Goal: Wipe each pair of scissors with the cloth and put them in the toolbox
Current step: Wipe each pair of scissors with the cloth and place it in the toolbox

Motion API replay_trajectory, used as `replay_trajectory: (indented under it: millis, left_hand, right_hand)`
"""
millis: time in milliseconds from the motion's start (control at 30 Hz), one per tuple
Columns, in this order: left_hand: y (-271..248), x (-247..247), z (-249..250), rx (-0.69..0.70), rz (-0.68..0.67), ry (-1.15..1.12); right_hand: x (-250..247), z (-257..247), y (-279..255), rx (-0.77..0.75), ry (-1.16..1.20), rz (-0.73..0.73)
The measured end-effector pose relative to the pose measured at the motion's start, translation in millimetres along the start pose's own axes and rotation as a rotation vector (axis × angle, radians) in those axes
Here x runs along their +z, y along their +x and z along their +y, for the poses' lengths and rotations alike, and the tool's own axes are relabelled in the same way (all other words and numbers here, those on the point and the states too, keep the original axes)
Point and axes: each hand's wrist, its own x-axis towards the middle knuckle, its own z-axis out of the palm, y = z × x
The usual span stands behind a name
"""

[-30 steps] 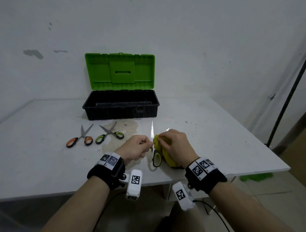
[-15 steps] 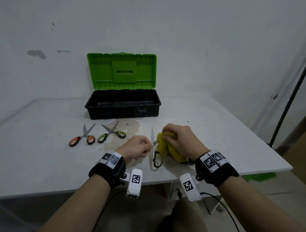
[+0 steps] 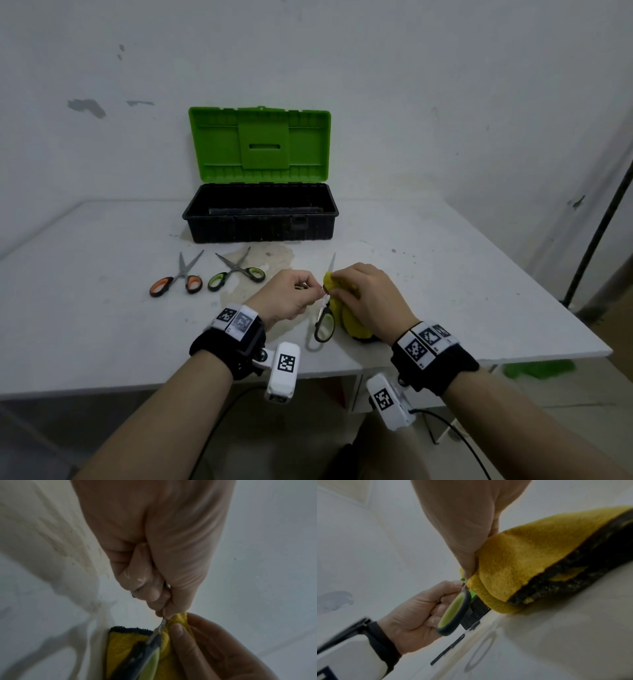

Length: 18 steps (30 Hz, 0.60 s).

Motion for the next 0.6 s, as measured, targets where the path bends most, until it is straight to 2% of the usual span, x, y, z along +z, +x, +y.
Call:
replay_trajectory:
  millis: [133, 300, 433, 533, 600]
  left_hand:
    - [-0.2, 0.1, -2.5, 0.032, -0.007, 0.025]
    - [-1.1, -5.4, -4.6, 0.015, 0.012, 0.005]
    - [-2.1, -7.7, -1.6, 0.05, -0.029, 0.034]
    - [-4.0, -5.7, -0.4, 0.079, -0.051, 0.064]
    - [-6.0, -3.3, -1.4, 0.08, -0.056, 0.05]
  right_hand:
    - [4.2, -5.8, -4.2, -0.048, 0.076, -0.003]
    - [-10.0, -2.6, -0.8, -0.137, 0.123, 0.078]
    - [-9.7, -3.8, 1.4, -0.273, 0.002, -0.054]
    - [-6.2, -1.9, 4.2, -0.235, -0.016, -0.056]
    - [-7.0, 1.7, 11.9, -0.11, 0.029, -0.01]
